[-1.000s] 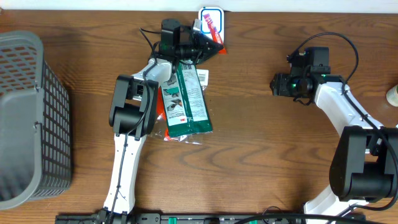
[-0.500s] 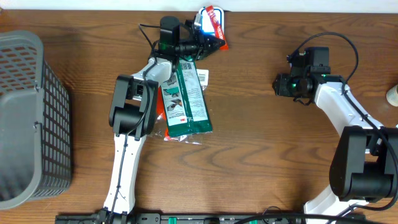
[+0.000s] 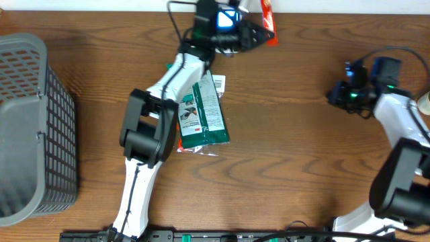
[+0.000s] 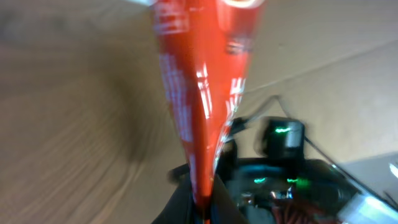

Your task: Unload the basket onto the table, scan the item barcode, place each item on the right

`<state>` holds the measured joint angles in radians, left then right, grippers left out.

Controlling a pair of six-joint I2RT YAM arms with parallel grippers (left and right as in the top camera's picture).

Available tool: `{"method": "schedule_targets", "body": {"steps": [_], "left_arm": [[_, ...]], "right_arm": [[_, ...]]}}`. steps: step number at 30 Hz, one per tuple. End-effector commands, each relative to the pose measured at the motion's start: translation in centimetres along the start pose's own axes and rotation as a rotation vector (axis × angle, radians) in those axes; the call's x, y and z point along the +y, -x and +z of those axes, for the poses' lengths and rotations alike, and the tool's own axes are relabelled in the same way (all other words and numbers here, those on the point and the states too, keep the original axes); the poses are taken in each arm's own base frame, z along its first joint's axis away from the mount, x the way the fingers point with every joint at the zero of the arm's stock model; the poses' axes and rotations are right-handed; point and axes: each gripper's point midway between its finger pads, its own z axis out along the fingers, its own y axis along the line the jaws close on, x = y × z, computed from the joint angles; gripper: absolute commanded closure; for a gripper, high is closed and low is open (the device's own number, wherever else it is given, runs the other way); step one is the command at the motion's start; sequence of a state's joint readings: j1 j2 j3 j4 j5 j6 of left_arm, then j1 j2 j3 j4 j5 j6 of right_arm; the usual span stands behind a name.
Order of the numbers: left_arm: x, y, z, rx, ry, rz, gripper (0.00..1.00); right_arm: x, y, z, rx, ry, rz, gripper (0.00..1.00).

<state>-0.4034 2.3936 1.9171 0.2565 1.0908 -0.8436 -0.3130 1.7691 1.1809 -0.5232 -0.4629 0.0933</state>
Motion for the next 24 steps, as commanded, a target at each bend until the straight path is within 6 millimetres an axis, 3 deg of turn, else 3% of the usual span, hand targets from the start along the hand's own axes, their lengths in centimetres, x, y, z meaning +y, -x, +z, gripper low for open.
{"method": "schedule_targets", "body": {"steps": [1, 3, 5, 9, 13, 17, 24], "left_arm": [[4.8, -1.0, 1.1, -0.037, 0.241, 0.103, 0.93], [7.9, -2.9, 1.4, -0.003, 0.461, 0.122, 0.93], [9.1, -4.4, 1.8, 0.044, 0.598, 0.167, 0.93], [7.2, -5.8, 4.9, 0.089, 0.619, 0.274, 0.93], [4.6, -5.8, 7.7, 0.066, 0.578, 0.349, 0.93], [2.4, -6.3, 10.0, 0.059, 0.533, 0.395, 0.93], [-0.7, -7.6, 13.0, 0.052, 0.500, 0.449, 0.93]], "right_arm": [[3.4, 4.9, -6.9, -0.202, 0.073, -0.106, 0.99], [4.8, 6.9, -11.1, -0.314, 0.066, -0.153, 0.99], [6.5, 8.5, -15.4, -0.424, 0.063, -0.201, 0.99], [10.1, 10.3, -23.2, -0.609, 0.060, -0.294, 0.99], [13.3, 10.6, -29.4, -0.728, 0.052, -0.383, 0.99], [15.4, 10.1, -33.0, -0.767, 0.050, -0.417, 0.99], [16.0, 9.5, -34.1, -0.759, 0.053, -0.414, 0.99]]}}
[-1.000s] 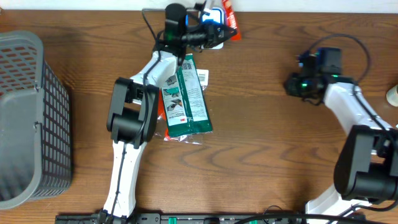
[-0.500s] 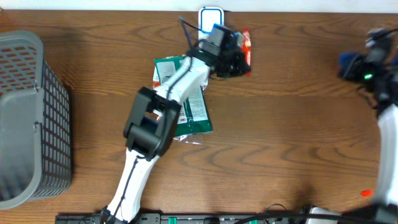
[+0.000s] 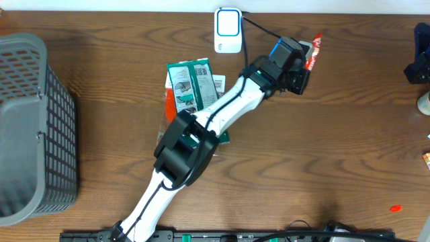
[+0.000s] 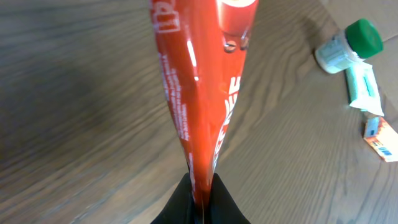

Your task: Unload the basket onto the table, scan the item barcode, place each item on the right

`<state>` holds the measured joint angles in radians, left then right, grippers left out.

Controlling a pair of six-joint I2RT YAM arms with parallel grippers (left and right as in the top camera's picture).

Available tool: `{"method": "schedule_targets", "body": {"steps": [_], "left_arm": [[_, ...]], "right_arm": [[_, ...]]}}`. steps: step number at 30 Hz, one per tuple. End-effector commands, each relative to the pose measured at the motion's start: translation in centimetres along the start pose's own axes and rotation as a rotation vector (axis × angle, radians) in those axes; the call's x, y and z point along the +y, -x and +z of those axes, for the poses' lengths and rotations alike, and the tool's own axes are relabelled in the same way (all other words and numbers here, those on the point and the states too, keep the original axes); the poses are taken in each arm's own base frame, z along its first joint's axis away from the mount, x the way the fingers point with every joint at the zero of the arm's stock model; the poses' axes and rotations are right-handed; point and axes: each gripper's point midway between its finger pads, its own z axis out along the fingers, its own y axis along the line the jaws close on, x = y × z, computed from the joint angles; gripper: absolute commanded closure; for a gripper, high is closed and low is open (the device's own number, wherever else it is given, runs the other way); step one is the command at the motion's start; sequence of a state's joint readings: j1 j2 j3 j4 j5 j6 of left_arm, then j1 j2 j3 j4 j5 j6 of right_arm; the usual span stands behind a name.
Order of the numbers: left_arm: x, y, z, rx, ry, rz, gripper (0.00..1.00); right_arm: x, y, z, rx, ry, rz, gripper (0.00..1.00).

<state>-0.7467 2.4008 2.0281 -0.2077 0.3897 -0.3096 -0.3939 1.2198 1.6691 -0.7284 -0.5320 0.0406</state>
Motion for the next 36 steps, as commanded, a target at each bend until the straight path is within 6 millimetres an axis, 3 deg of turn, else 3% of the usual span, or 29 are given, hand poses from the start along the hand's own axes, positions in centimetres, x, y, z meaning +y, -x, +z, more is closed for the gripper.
{"method": "schedule_targets", "body": {"steps": [1, 8, 12, 16, 19, 21, 24, 27, 30, 33, 36], "left_arm": [[-2.1, 2.1, -0.1, -0.059, 0.008, 0.058, 0.93], [-3.5, 1.9, 0.4, -0.069, 0.022, 0.051, 0.93], [-4.1, 2.7, 0.3, -0.097, 0.007, 0.038, 0.93], [-7.0, 2.6, 0.6, -0.097, -0.032, 0.060, 0.93], [-10.1, 1.4, 1.3, -0.077, -0.067, 0.111, 0.93], [-11.0, 0.4, 1.4, -0.045, -0.071, 0.119, 0.93], [-10.7, -0.1, 0.7, 0.008, -0.049, 0.139, 0.93], [-9.9, 0.6, -1.3, 0.034, -0.020, 0.197, 0.93], [-8.8, 2.1, -3.6, 0.029, 0.039, 0.242, 0.93], [-7.5, 3.4, -5.7, 0.023, 0.124, 0.295, 0.93], [-7.1, 3.1, -6.6, 0.054, 0.137, 0.314, 0.93]], "right_arm": [[0.1, 0.3, -0.1, -0.003, 0.010, -0.012, 0.99], [0.8, 0.3, -0.2, -0.001, 0.047, -0.011, 0.99], [1.5, 0.3, -0.3, -0.002, 0.088, 0.007, 0.99], [1.8, 0.3, -0.4, 0.000, 0.104, 0.013, 0.99], [1.8, -0.1, -0.4, 0.015, 0.102, 0.023, 0.99], [1.5, -0.7, -0.2, 0.038, 0.093, 0.038, 0.99], [0.3, -2.0, 0.7, 0.088, 0.045, 0.064, 0.99], [-1.0, -4.0, 2.4, 0.169, 0.025, 0.113, 0.97], [-2.5, -6.4, 4.8, 0.256, 0.022, 0.169, 0.81], [-4.1, -9.2, 7.8, 0.343, 0.022, 0.286, 0.75], [-4.2, -11.9, 10.5, 0.426, 0.103, 0.367, 0.52]]}}
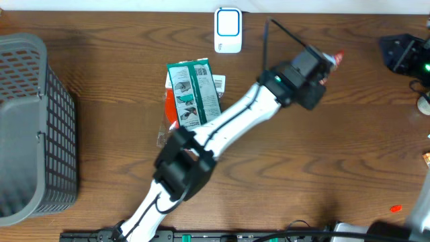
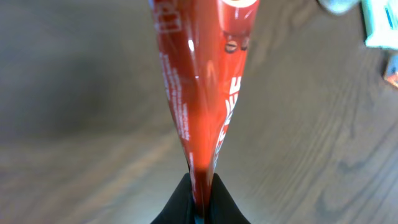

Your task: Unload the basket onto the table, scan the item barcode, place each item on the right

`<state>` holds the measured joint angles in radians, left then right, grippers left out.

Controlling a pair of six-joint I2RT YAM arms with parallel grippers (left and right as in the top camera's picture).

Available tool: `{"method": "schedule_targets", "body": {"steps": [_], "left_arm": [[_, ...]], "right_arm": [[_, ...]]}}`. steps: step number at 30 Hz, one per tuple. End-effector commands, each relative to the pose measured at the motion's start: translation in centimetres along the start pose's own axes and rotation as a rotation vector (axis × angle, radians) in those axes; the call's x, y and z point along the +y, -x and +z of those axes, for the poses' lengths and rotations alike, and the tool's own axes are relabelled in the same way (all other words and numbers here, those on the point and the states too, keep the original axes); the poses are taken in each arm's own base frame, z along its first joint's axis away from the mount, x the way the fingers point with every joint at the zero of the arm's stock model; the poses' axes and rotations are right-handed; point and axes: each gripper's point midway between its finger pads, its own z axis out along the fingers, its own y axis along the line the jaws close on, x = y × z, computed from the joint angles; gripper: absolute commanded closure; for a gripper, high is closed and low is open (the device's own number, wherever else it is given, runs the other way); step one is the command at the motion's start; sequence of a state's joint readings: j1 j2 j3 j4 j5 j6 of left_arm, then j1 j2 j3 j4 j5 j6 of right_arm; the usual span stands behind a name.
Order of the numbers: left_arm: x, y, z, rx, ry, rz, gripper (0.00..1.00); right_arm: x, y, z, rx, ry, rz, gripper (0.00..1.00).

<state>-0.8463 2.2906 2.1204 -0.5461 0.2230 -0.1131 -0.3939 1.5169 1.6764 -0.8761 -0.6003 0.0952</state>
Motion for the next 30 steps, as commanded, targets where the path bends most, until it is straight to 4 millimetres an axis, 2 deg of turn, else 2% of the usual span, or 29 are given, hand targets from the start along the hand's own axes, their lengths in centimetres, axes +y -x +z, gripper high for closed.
{"method": "schedule_targets", "body": {"steps": [1, 3, 4, 8, 10, 14, 19, 25, 30], "left_arm": [[-0.5, 3.1, -3.5, -0.063, 0.036, 0.093, 0.93], [-0.4, 2.5, -3.5, -0.041, 0.037, 0.089, 0.93], [-0.4, 2.4, -3.5, -0.034, 0.038, 0.092, 0.93], [-0.4, 2.0, -3.5, -0.021, 0.038, 0.106, 0.93], [-0.4, 1.9, -3.6, -0.016, 0.038, 0.105, 0.93], [-0.4, 1.3, -3.9, 0.012, 0.003, 0.077, 0.92], [0.3, 1.9, -5.7, 0.007, -0.149, -0.011, 0.93], [4.0, 2.7, -8.5, -0.014, -0.215, -0.108, 0.93], [5.7, 3.6, -10.7, -0.047, -0.260, -0.136, 0.93]], "right_arm": [[-0.5, -1.3, 3.1, 0.087, 0.088, 0.084, 0.44], [-1.2, -2.2, 4.9, 0.132, 0.111, 0.117, 0.26], [-1.8, -2.6, 5.7, 0.152, 0.115, 0.133, 0.21], [-3.6, -3.6, 8.0, 0.188, 0.124, 0.102, 0.07], [-3.0, -3.6, 8.5, 0.181, 0.217, 0.004, 0.01], [0.1, -3.0, 7.5, 0.110, 0.484, -0.148, 0.01], [0.5, -2.7, 7.3, 0.094, 0.528, -0.152, 0.01], [1.6, -2.6, 6.9, 0.048, 0.627, -0.238, 0.01], [1.3, -3.6, 8.4, 0.083, 0.645, -0.206, 0.01]]}}
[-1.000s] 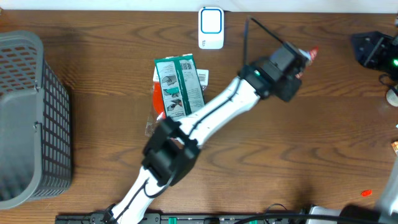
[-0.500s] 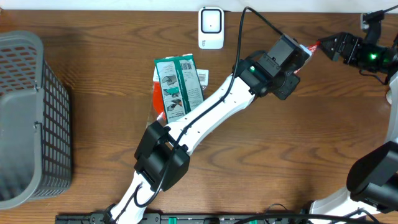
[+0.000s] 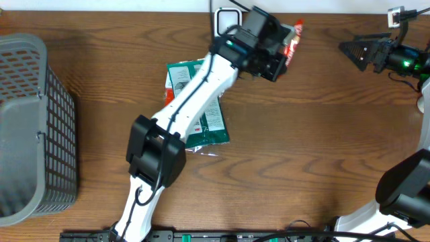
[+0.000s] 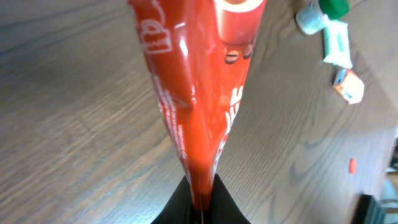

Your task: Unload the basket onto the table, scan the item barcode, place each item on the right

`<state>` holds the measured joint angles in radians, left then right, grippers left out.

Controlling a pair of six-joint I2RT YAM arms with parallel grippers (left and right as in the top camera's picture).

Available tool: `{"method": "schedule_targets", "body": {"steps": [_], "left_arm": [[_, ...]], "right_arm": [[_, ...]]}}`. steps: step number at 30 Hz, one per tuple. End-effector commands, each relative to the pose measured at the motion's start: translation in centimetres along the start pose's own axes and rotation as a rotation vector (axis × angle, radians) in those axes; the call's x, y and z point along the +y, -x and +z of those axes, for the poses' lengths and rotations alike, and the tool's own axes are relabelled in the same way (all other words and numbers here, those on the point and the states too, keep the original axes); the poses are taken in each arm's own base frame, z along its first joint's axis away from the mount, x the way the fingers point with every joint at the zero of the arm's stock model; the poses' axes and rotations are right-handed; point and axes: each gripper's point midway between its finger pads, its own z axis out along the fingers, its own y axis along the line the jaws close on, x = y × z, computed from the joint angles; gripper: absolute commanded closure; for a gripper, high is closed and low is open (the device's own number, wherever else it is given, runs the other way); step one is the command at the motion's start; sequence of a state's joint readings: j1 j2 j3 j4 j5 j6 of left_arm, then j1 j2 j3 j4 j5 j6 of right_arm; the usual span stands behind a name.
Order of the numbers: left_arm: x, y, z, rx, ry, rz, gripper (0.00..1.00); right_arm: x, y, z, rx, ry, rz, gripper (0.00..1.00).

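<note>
My left gripper point(image 3: 281, 55) is shut on the bottom edge of a red snack packet point(image 3: 293, 35), held above the table at the back, just right of the white scanner point(image 3: 223, 19). The arm hides most of the scanner. In the left wrist view the red packet point(image 4: 199, 81) rises from the shut left gripper point(image 4: 200, 208), its printed face towards the camera; no barcode can be made out. My right gripper point(image 3: 352, 48) hangs at the back right and points left towards the packet; its jaws are too dark to read.
Green packets point(image 3: 201, 101) lie under the left arm at mid-table. A grey basket point(image 3: 33, 128) stands at the left edge. The left wrist view shows a green-capped bottle point(image 4: 320, 12), a white-green tube point(image 4: 336, 43) and a small orange box point(image 4: 348, 87) on the table.
My left gripper with the red packet has moved left and back, from mid-right to beside the scanner. The right gripper has moved left, nearer the packet.
The left gripper first held the red packet at the back, over the scanner. It was then right of the scanner, then farther right. Now it is back beside the scanner, still holding the packet. The right arm stood at mid-right, then the far right edge, and now reaches leftward.
</note>
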<state>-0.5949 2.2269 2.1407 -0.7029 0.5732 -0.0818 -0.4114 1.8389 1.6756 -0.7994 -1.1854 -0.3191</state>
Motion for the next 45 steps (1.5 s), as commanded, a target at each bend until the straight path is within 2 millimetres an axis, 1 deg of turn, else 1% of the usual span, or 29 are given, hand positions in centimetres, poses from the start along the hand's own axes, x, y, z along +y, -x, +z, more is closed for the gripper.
{"method": "schedule_targets", "body": {"steps": [1, 3, 6, 8, 10, 13, 17, 23, 25, 28, 29, 31, 35, 40, 45], "left_arm": [[-2.9, 2.3, -3.5, -0.062, -0.096, 0.020, 0.93], [-2.7, 2.9, -4.5, -0.080, -0.089, 0.020, 0.93], [-3.0, 3.3, -5.3, -0.095, -0.086, 0.028, 0.93], [-3.1, 3.4, -5.4, -0.099, -0.085, 0.031, 0.93], [-3.1, 3.4, -5.4, -0.098, -0.086, 0.029, 0.93], [-3.1, 3.2, -5.4, -0.091, -0.086, 0.025, 0.93], [-3.1, 3.0, -5.4, -0.082, -0.086, 0.018, 0.93], [-3.0, 2.5, -5.3, -0.062, -0.084, 0.003, 0.93], [-3.0, 2.5, -5.3, -0.062, -0.084, 0.003, 0.93], [-3.2, 2.5, -5.3, -0.060, -0.087, 0.004, 0.93], [-3.2, 2.4, -5.2, -0.060, -0.087, 0.002, 0.93], [-3.3, 2.4, -5.2, -0.059, -0.088, -0.006, 0.93], [-3.5, 2.4, -5.1, -0.058, -0.091, -0.003, 0.93], [-3.5, 2.4, -5.1, -0.058, -0.091, -0.002, 0.93], [-3.5, 2.4, -5.1, -0.058, -0.091, -0.003, 0.93]], "right_arm": [[-0.4, -0.8, 1.3, 0.010, 0.070, 0.010, 0.01], [-0.7, -1.9, 2.5, 0.029, 0.117, 0.060, 0.01], [0.5, -2.6, 4.5, 0.014, 0.288, 0.121, 0.01], [1.3, -3.0, 5.7, 0.002, 0.396, 0.147, 0.01], [1.9, -3.4, 6.7, 0.002, 0.461, 0.161, 0.01], [2.6, -4.1, 8.2, 0.033, 0.488, 0.174, 0.01], [3.1, -3.9, 8.8, 0.042, 0.502, 0.161, 0.01], [2.8, -2.9, 9.2, 0.055, 0.503, 0.205, 0.01], [2.9, -2.6, 9.3, 0.058, 0.506, 0.211, 0.05], [2.7, -2.0, 9.4, 0.059, 0.506, 0.216, 0.14], [2.8, -1.9, 9.5, 0.060, 0.507, 0.219, 0.16], [2.9, -1.6, 9.7, 0.063, 0.511, 0.213, 0.17], [3.7, -1.2, 10.5, 0.075, 0.527, 0.200, 0.17], [5.5, -0.9, 12.0, 0.105, 0.563, 0.182, 0.20], [6.7, -0.6, 12.9, 0.121, 0.586, 0.160, 0.23]]}}
